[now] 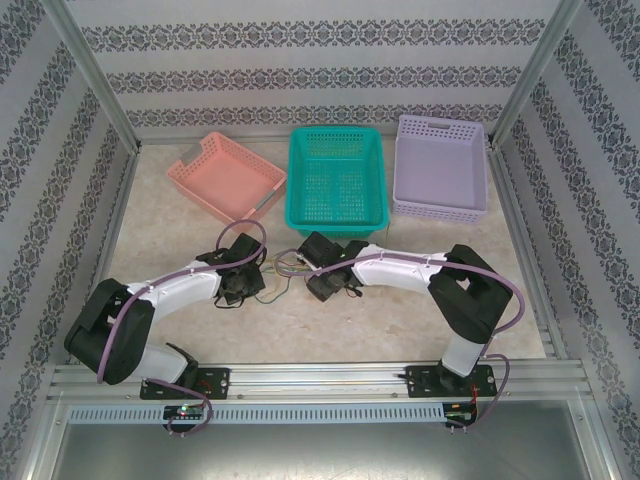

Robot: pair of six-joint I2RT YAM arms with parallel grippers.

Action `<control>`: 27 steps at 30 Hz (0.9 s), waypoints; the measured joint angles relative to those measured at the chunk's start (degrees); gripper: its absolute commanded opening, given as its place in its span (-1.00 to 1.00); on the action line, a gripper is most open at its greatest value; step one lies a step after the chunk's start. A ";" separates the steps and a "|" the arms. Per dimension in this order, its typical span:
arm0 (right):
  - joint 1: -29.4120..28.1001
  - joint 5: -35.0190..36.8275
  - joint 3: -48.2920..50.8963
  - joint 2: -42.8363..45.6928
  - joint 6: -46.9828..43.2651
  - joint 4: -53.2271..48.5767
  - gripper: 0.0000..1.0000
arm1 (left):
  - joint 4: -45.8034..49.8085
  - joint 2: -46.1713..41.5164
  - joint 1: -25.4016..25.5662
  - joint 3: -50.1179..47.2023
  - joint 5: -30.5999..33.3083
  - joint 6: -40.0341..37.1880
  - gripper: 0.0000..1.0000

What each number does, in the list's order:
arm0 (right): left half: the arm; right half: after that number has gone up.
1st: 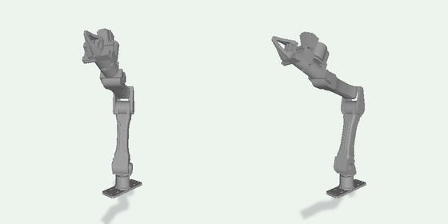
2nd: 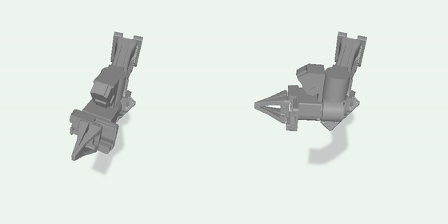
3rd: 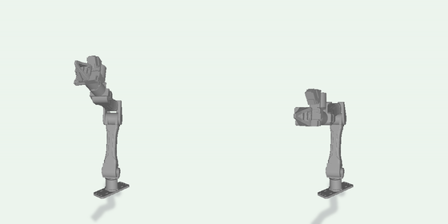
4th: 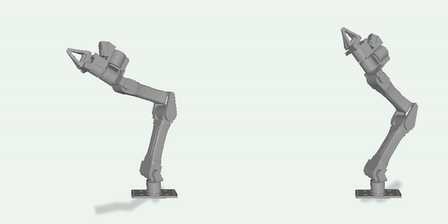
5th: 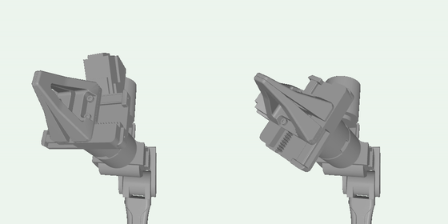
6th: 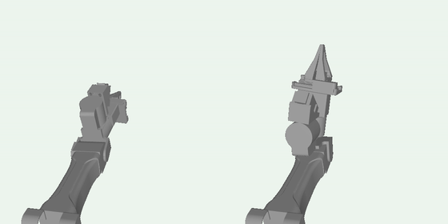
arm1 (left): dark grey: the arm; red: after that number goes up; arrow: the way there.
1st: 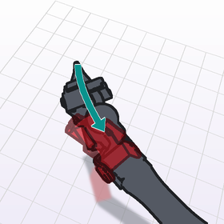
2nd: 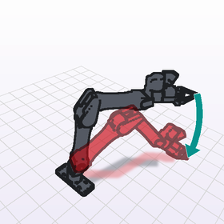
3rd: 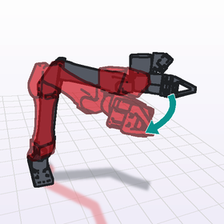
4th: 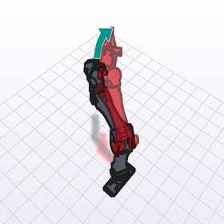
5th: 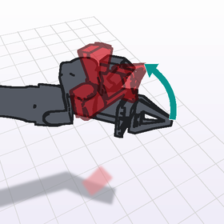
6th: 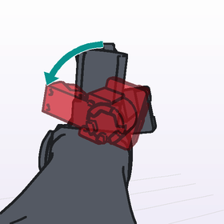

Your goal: Untangle the cables

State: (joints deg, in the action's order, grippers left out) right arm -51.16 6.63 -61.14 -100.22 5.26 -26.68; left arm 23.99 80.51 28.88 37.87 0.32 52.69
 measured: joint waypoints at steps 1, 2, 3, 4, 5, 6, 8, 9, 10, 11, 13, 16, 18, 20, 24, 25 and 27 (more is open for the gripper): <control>0.35 -0.13 0.00 0.00 -0.20 0.00 -0.41 | 0.31 -0.28 0.00 0.02 0.31 -0.09 -1.00; 0.92 -0.24 0.00 0.00 -0.28 -0.07 -0.49 | 1.36 -1.05 0.00 0.15 0.83 -0.26 -1.00; 1.53 -0.28 0.00 0.00 -0.31 -0.07 -0.56 | 2.71 -2.01 0.00 0.42 1.42 -0.35 -1.00; 2.45 -0.48 0.00 0.00 -0.61 -0.04 -0.67 | 4.63 -3.72 0.00 0.87 2.29 -0.50 -1.00; 3.56 -0.59 0.02 0.04 -0.87 -0.11 -0.80 | 6.69 -5.81 0.00 1.60 3.34 -0.70 -1.00; 4.63 -0.79 0.11 0.20 -1.07 -0.20 -0.88 | 8.31 -7.56 0.00 2.29 4.20 -0.92 -1.00; 6.97 -1.22 0.70 1.36 -1.42 -0.48 -1.00 | 12.39 -12.22 -0.33 4.85 6.19 -1.16 -1.00; 7.87 -1.36 0.94 2.03 -1.51 -0.94 -1.00 | 13.86 -13.73 -0.61 6.01 6.78 -1.29 -1.00; 9.07 -1.62 1.25 2.97 -1.40 -1.53 -1.00 | 15.45 -15.69 -1.27 7.28 7.69 -1.31 -1.00; 10.05 -1.99 1.31 3.58 -1.40 -2.19 -1.00 | 16.72 -17.11 -1.84 8.26 8.35 -1.31 -1.00; 11.74 -2.43 1.31 4.35 -1.36 -2.99 -1.00 | 19.82 -19.32 -2.75 10.32 10.05 -1.27 -1.00; 14.08 -2.45 1.31 4.50 -0.72 -5.33 -1.00 | 25.40 -20.61 -3.65 13.94 13.11 -1.05 -1.00; 15.63 -2.45 1.29 4.50 -0.04 -7.32 -1.00 | 29.35 -20.41 -4.11 17.14 15.56 -0.72 -1.00; 17.11 -2.43 1.29 4.50 0.59 -8.90 -1.00 | 32.85 -20.22 -4.39 20.09 18.51 -0.04 -1.00; 19.39 -2.40 0.83 4.52 0.55 -10.49 -1.00 | 38.10 -21.14 -5.03 23.91 24.02 0.96 -1.00; 19.61 -2.38 0.72 4.52 0.46 -10.84 -1.00 | 38.95 -21.57 -5.09 24.46 24.92 1.11 -1.00; 19.93 -2.29 0.24 4.50 0.11 -11.76 -1.00 | 40.79 -22.32 -5.31 26.29 26.53 1.31 -1.00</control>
State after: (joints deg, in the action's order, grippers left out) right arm -31.22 4.34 -60.90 -95.72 5.37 -38.44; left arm 64.77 58.19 23.57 64.16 26.85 54.00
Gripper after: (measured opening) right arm 0.056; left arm 0.047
